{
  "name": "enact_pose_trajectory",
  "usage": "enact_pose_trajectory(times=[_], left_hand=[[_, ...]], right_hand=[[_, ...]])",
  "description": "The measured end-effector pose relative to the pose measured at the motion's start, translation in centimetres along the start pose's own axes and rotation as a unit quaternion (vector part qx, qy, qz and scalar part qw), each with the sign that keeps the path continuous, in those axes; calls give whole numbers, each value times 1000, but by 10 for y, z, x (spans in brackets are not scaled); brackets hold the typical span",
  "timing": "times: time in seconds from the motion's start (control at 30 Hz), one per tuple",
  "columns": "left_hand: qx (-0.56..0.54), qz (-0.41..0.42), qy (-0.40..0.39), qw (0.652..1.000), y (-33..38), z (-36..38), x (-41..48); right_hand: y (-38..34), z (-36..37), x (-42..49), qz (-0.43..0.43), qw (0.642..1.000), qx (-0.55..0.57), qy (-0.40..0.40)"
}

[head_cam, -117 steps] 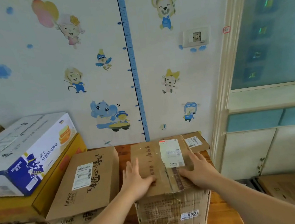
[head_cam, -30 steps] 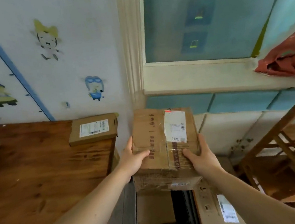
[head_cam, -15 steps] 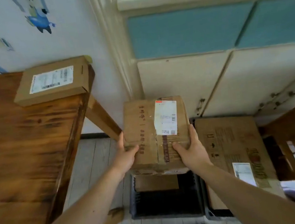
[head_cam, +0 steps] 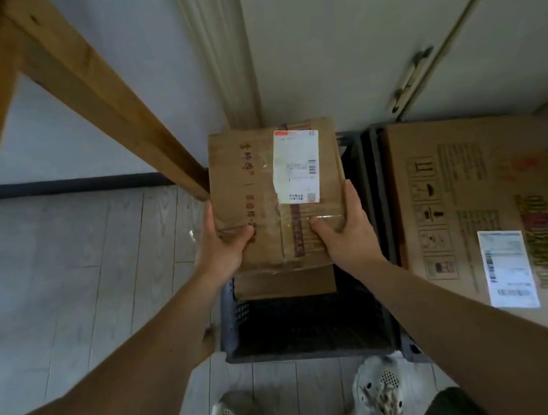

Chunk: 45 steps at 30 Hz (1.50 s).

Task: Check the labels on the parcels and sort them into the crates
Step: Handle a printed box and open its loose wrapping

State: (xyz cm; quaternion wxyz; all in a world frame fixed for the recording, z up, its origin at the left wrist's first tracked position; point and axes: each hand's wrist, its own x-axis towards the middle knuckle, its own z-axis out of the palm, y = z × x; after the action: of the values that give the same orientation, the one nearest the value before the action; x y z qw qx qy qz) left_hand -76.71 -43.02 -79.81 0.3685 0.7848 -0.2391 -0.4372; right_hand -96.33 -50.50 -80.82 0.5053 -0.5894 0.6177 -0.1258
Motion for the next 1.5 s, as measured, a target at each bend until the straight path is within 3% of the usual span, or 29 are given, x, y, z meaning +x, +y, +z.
enact_pose_trajectory(times=[0.47,0.83,0.97,1.03,1.1,1.17,1.23,1.5], left_hand=[[-10,24,8,1000,-24,-4,27],[27,41,4,999,3,-9,78],[94,31,2,995,10,-13,73],[208,93,41,973,12,-15,61],[361,174,56,914,10,-12,46],[477,202,12,855,10,-9,35],[536,191,-31,822,5,-6,32],[558,191,-38,807,-2,2,48]], right_hand=[[2,10,15,-12,1000,0,15],[-23,15,62,-32,998,-13,44],[-25,13,53,-28,997,-69,25],[-25,10,41,-63,982,-176,38],[-26,7,28,-146,940,-306,34],[-28,9,21,-204,897,-393,-15],[-28,13,22,-200,876,-435,-56],[-23,23,40,-159,850,-495,-89]])
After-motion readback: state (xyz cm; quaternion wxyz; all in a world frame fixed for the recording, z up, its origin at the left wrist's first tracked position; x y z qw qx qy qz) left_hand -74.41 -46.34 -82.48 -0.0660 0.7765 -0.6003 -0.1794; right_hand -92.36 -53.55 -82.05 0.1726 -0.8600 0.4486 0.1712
